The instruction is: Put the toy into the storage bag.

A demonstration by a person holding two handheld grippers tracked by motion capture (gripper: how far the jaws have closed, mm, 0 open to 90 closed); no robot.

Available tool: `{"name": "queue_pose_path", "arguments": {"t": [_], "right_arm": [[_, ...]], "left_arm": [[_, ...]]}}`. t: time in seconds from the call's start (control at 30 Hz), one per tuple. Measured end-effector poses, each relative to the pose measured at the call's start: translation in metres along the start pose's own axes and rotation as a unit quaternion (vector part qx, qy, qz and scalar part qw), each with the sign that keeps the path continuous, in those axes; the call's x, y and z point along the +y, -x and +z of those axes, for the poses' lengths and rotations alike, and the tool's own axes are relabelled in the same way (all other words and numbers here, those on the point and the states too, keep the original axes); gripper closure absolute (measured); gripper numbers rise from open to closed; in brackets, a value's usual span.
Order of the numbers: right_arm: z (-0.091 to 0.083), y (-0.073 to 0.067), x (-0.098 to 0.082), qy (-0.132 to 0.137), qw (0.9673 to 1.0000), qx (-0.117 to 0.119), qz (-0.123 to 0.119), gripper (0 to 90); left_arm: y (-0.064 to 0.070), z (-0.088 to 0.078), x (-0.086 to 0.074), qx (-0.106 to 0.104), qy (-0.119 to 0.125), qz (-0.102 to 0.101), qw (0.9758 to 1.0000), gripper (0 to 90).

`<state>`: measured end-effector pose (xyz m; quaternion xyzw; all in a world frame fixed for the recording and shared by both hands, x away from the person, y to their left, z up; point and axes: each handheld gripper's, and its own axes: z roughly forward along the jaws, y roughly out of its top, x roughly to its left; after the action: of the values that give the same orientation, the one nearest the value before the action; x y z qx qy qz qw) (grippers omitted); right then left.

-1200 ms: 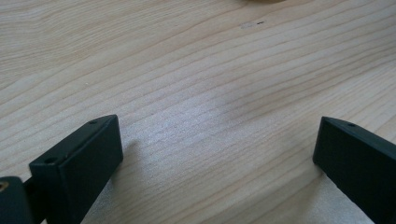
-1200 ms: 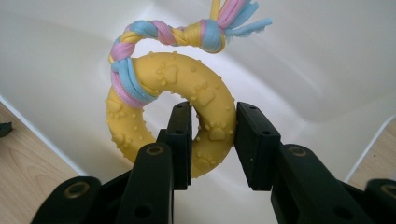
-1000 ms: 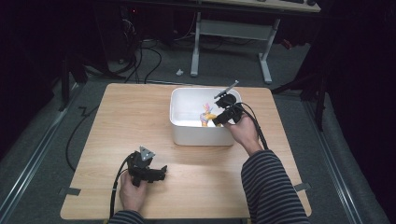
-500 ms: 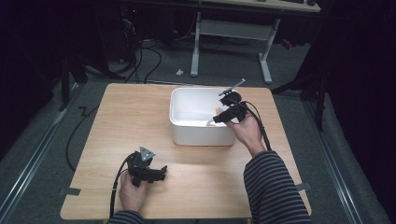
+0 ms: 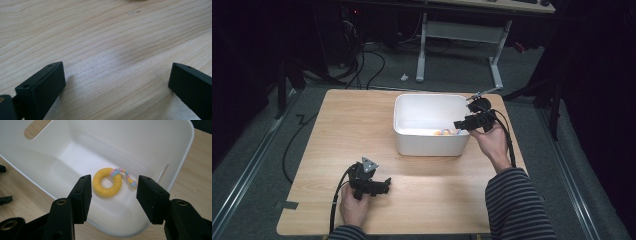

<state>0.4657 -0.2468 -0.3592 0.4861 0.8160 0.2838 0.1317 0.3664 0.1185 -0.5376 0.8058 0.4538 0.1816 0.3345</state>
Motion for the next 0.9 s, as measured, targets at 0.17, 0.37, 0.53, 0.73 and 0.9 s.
{"name": "queue_pose_path", "arguments": {"t": [0.17,0.37,0.53,0.73,0.9], "right_arm": [[-0.015,0.008,-0.01,0.015,0.9998,-0.007,0.006,45.6],[-0.029,0.015,-0.026,0.02,0.9997,-0.016,0.003,44.9],[-0.041,0.021,-0.042,0.031,0.9994,-0.017,0.008,44.7],[-0.055,0.025,-0.062,0.039,0.9989,-0.024,0.009,44.3],[-0.065,0.028,-0.075,0.051,0.9984,-0.022,0.013,43.8]], "left_arm": [[0.0,0.0,0.0,0.0,0.0,0.0,1.0,1.2],[0.0,0.0,0.0,0.0,0.0,0.0,1.0,1.2],[0.0,0.0,0.0,0.0,0.0,0.0,1.0,1.2],[0.0,0.0,0.0,-0.001,0.0,0.0,1.0,1.2],[0.0,0.0,0.0,-0.001,0.0,-0.001,1.0,1.2]]}}
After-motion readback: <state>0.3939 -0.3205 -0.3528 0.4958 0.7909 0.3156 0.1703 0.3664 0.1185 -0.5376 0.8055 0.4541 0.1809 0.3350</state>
